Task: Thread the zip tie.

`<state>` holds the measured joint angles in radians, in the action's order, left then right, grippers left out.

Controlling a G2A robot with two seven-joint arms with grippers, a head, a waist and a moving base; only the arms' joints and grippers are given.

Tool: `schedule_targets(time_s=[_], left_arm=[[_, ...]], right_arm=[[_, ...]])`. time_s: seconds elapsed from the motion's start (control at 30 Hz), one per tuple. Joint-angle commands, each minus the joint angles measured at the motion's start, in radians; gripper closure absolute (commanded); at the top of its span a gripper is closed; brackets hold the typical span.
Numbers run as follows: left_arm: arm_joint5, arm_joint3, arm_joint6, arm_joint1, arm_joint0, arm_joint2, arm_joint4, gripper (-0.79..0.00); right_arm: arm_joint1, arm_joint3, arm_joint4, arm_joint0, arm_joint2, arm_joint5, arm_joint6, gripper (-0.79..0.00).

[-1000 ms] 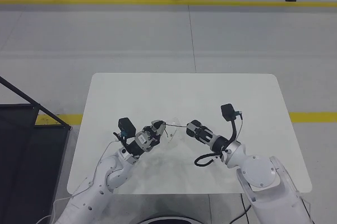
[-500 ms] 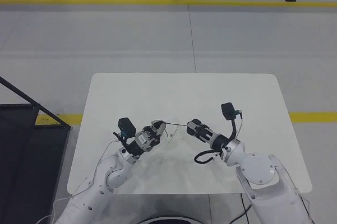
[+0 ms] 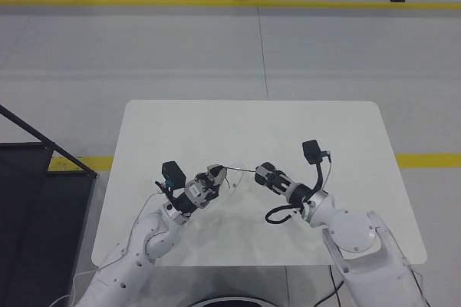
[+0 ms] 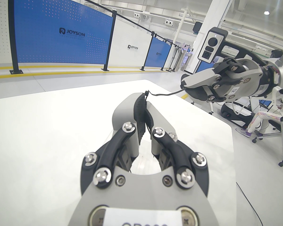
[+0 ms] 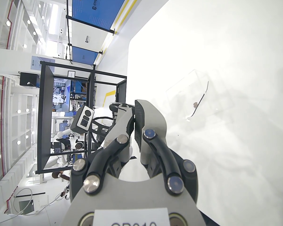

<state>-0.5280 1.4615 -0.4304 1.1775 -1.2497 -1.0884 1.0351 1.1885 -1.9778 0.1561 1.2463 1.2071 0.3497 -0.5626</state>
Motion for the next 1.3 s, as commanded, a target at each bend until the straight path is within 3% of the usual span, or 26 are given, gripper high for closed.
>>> schedule_targets(time_s=[0.0,1.27], left_arm=[[0.000,0.000,0.000,0.000,0.000,0.000,0.000,0.000],[0.000,0.000,0.000,0.000,0.000,0.000,0.000,0.000]], right_arm=[[0.001,0.001,0.001,-0.004,-0.004,0.004,-0.002,0.000],[0.001,-0.006,0.007,-0.012,-0.007,0.025,-0.011,0.000]])
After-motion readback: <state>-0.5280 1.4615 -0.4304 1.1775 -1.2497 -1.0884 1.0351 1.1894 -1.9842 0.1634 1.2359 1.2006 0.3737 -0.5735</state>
